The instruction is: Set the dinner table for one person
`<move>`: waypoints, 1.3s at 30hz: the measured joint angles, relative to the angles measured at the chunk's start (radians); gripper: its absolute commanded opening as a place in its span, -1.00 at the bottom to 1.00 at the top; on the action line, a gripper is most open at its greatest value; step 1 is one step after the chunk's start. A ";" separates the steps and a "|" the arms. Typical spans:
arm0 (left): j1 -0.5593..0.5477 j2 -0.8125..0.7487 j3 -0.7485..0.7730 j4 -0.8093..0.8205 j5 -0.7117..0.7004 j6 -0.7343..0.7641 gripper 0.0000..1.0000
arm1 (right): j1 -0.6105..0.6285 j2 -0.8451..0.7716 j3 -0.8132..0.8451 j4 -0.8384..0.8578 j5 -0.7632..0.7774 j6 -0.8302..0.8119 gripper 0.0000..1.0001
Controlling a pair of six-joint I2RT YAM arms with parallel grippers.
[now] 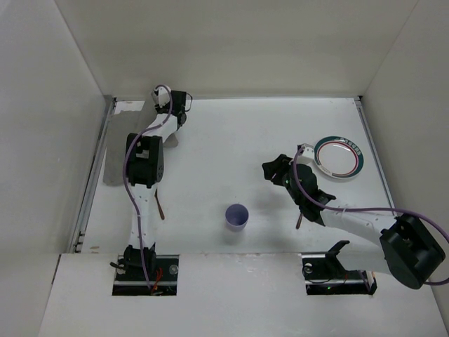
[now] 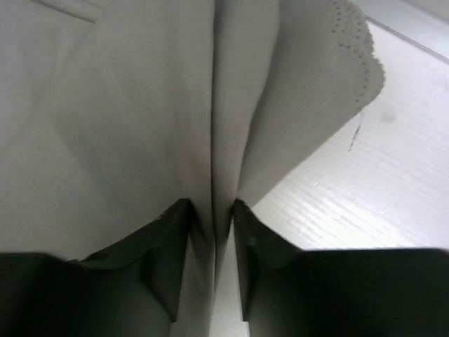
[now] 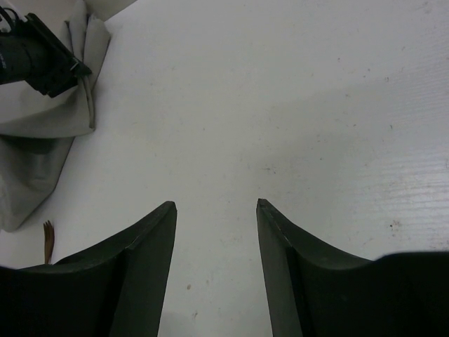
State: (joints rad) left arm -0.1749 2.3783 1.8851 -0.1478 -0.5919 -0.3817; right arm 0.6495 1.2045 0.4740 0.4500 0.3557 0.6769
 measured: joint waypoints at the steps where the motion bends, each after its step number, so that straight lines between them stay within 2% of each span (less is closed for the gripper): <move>1: 0.001 0.010 0.018 -0.002 0.010 -0.004 -0.72 | 0.000 0.000 0.000 0.000 0.000 0.000 0.12; 4: 0.006 0.037 0.069 -0.007 0.061 -0.012 -0.86 | 0.000 -0.002 0.000 -0.001 0.000 0.000 0.12; 8: -0.002 0.074 0.129 -0.003 0.111 -0.019 -0.91 | -0.002 -0.032 0.000 -0.001 0.002 -0.003 0.13; 13: -0.074 0.109 0.171 0.064 0.173 0.030 -0.91 | -0.002 -0.048 0.000 0.000 0.005 -0.007 0.13; 22: -0.291 0.112 0.171 0.189 0.414 0.174 -0.87 | -0.002 -0.048 0.000 0.000 0.005 -0.008 0.05; 28: -0.330 0.103 0.099 0.288 0.507 0.193 -0.77 | -0.003 -0.047 0.000 0.001 0.006 -0.007 -0.02; 30: -0.319 0.081 0.033 0.338 0.549 0.190 -0.67 | -0.008 -0.040 0.000 0.006 0.005 -0.006 0.00; 35: -0.301 -0.042 -0.130 0.395 0.608 0.167 0.03 | -0.014 0.000 0.000 0.010 0.005 0.002 0.18; 39: -0.301 -0.175 -0.268 0.460 0.605 0.127 0.21 | -0.015 0.040 0.000 0.011 -0.001 0.005 0.36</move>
State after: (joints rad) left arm -0.4759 2.2036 1.6173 0.3126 0.0132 -0.2543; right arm 0.6346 1.2446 0.4740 0.4610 0.3550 0.6823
